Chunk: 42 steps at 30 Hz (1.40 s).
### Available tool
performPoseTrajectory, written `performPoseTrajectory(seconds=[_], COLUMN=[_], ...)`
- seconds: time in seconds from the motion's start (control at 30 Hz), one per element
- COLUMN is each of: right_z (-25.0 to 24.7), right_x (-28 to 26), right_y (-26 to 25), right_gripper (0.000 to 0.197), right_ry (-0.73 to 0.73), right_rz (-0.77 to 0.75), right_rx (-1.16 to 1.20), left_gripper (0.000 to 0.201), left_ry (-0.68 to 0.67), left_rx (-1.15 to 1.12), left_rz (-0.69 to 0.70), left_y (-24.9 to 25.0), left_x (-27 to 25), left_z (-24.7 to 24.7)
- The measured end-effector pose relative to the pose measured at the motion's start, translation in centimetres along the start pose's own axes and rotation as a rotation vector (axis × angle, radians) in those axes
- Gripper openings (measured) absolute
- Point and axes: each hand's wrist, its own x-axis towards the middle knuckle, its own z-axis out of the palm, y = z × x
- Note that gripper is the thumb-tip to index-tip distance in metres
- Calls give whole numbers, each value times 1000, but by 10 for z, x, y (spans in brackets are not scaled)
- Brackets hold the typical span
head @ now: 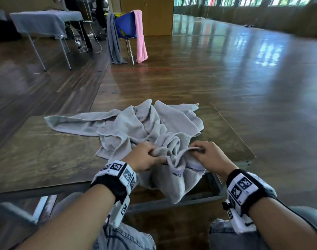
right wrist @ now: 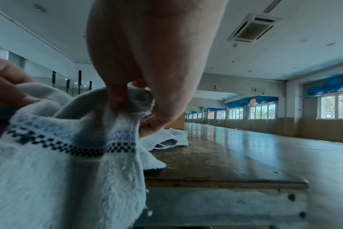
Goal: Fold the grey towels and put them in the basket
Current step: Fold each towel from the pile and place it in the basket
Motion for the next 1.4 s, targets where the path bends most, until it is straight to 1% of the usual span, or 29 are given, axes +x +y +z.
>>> performPoseTrajectory(seconds=[0.07, 0.13, 0.17, 0.23, 0.27, 0.33, 0.4, 0.43, 0.47, 0.53, 0.57, 0.6, 0.67, 0.73, 0.77, 0.8, 0.83, 0.87, 0.93, 0.97, 1.0, 1.03, 1.1, 1.17, 1.23, 1.27, 1.33, 1.37, 1.4], right_z=[9, 17, 21, 24, 23, 12, -9, -23, -40, -77, -96, -116, -151, -177, -187, -194, -196, -195, -187, -182, -176, -171, -162, -156, -153, -151, -148, -146, -144], right_x=[11, 20, 23, 29, 32, 42, 63, 80, 100, 146, 168, 188, 220, 241, 249, 255, 259, 261, 264, 265, 267, 272, 281, 287, 286, 284, 279, 276, 272], right_y=[-4, -7, -8, -11, -13, -22, -39, -51, -65, -92, -104, -111, -113, -103, -95, -88, -82, -75, -65, -60, -56, -51, -43, -36, -36, -38, -40, -40, -39], right_gripper=[16, 18, 18, 19, 21, 26, 30, 31, 29, 16, 13, 13, 17, 18, 19, 20, 21, 21, 19, 20, 23, 26, 33, 29, 20, 16, 16, 16, 16], right_ry=[-30, -86, -119, -164, -151, -60, 50, 117, 187, 287, 320, 353, 434, 534, 588, 623, 629, 604, 535, 495, 470, 455, 447, 456, 439, 431, 460, 486, 504], right_rz=[-16, -5, -1, -30, -64, -113, -177, -237, -308, -423, -446, -441, -390, -324, -285, -246, -224, -227, -262, -256, -220, -167, -85, -70, -91, -114, -175, -211, -245], right_rx=[38, 82, 97, 131, 145, 228, 364, 380, 339, 251, 201, 142, 15, -108, -146, -171, -184, -167, -130, -123, -93, -36, 60, 61, 44, 44, 51, 54, 49], left_gripper=[42, 48, 47, 42, 44, 50, 52, 54, 54, 42, 33, 29, 29, 32, 37, 40, 40, 36, 25, 27, 30, 30, 25, 31, 34, 32, 31, 33, 34], left_ry=[14, -5, -9, 5, 26, 95, 201, 264, 332, 453, 492, 523, 607, 720, 743, 722, 678, 630, 549, 519, 497, 479, 452, 427, 425, 453, 541, 591, 634], left_rx=[-17, -13, -2, -26, -71, -158, -174, -150, -114, -4, 77, 170, 306, 323, 339, 381, 429, 469, 522, 507, 436, 315, 99, -46, -123, -153, -202, -167, -65], left_rz=[-9, -38, -55, -76, -71, -36, 29, 72, 125, 224, 248, 246, 192, 115, 106, 102, 99, 83, -5, -60, -116, -173, -262, -300, -282, -269, -232, -179, -113], left_y=[1, 3, 4, 9, 12, 23, 44, 57, 71, 99, 111, 121, 127, 122, 117, 110, 102, 95, 84, 80, 78, 76, 73, 67, 62, 60, 59, 58, 56], left_x=[11, 21, 26, 33, 36, 46, 64, 77, 92, 126, 142, 157, 185, 201, 208, 213, 217, 219, 226, 230, 234, 236, 239, 238, 237, 234, 230, 227, 223], left_z=[7, 13, 16, 15, 13, -1, -27, -43, -62, -100, -120, -136, -168, -194, -202, -210, -214, -216, -215, -211, -207, -201, -192, -187, -185, -184, -187, -189, -190])
